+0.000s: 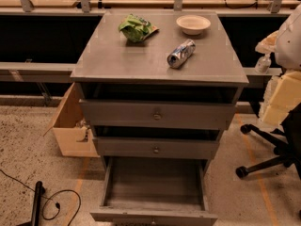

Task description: Close bottom drawer

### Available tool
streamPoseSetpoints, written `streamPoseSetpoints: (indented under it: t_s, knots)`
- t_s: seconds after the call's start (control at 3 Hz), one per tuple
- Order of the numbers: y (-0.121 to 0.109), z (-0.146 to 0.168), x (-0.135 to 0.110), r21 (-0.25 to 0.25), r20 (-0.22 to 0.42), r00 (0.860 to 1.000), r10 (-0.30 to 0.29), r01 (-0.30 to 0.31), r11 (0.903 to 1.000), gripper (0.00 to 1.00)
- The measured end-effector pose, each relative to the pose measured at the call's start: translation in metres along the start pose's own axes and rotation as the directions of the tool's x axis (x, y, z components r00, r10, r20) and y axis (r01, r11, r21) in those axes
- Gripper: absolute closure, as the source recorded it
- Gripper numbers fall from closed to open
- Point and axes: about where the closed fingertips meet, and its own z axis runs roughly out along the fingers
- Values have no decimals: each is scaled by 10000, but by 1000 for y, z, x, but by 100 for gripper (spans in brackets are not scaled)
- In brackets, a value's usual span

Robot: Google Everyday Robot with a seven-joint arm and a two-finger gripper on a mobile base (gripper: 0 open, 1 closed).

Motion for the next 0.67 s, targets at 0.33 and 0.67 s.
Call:
streamPoseSetpoints:
  t_s: [0.33,0.67]
  knots:
    - [0,0,0,21,19,10000,5,-5,10000,0]
    - [5,29,0,-98,531,9985,102,-97,9999,0]
